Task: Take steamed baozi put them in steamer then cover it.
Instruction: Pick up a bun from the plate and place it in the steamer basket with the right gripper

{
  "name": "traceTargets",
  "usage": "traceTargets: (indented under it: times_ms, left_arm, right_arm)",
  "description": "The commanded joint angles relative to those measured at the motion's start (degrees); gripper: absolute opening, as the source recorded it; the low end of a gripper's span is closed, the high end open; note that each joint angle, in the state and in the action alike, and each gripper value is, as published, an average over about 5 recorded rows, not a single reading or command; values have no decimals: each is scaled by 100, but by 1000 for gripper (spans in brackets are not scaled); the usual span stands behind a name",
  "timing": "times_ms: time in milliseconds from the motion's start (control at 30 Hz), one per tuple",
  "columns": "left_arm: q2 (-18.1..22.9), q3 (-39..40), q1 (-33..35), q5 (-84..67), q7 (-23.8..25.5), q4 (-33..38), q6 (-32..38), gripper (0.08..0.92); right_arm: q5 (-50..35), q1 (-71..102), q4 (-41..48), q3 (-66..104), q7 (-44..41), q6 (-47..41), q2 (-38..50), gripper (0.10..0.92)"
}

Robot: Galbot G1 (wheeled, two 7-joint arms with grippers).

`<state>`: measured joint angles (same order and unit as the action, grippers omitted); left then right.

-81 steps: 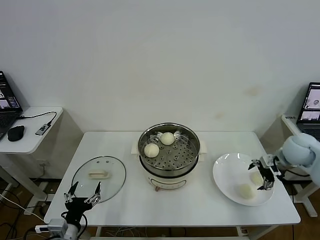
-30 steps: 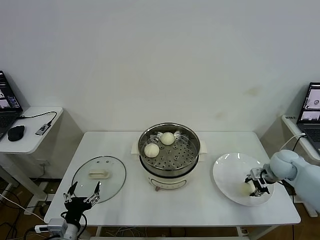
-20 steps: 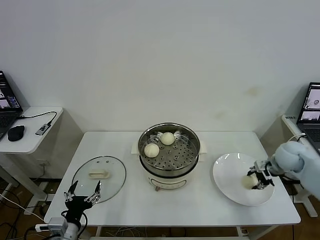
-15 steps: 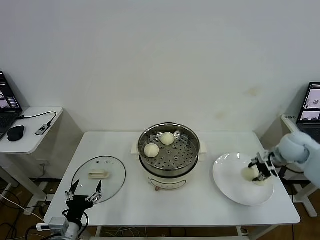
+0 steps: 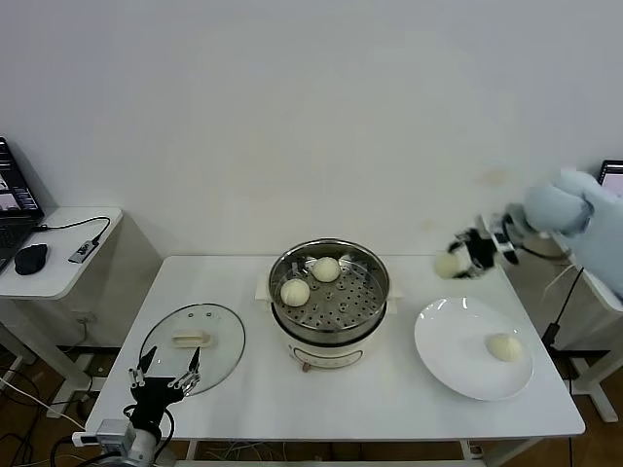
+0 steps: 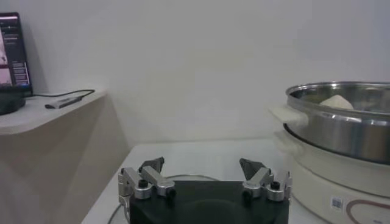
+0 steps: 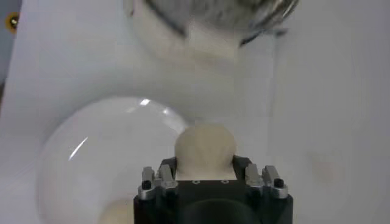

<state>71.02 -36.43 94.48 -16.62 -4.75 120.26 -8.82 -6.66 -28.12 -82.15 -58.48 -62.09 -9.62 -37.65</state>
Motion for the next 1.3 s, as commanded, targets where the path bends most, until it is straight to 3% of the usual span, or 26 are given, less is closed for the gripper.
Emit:
traceTargets:
  times_ms: [33, 267, 700, 867, 1300]
  left_arm:
    - [2, -29, 2, 1, -1, -1, -2, 823]
    - [34, -98, 15, -3, 0, -5, 1, 823]
    - [76, -178, 37, -27, 0, 23, 11, 823]
    - [93, -200, 42, -45, -2, 28, 16, 823]
    - [135, -180, 26, -47, -4, -1, 24, 823]
  right_arm:
    - [-736, -774, 99, -919, 299, 222, -1572, 577]
    - [-660, -401, 212, -1312, 439, 989, -2254, 579]
    - [613, -72, 642, -1610, 476, 2312, -2973, 585]
    - [1041, -36, 760, -1617, 397, 2628, -3072, 585]
    - [1195, -116, 629, -1690, 182, 2926, -2916, 585]
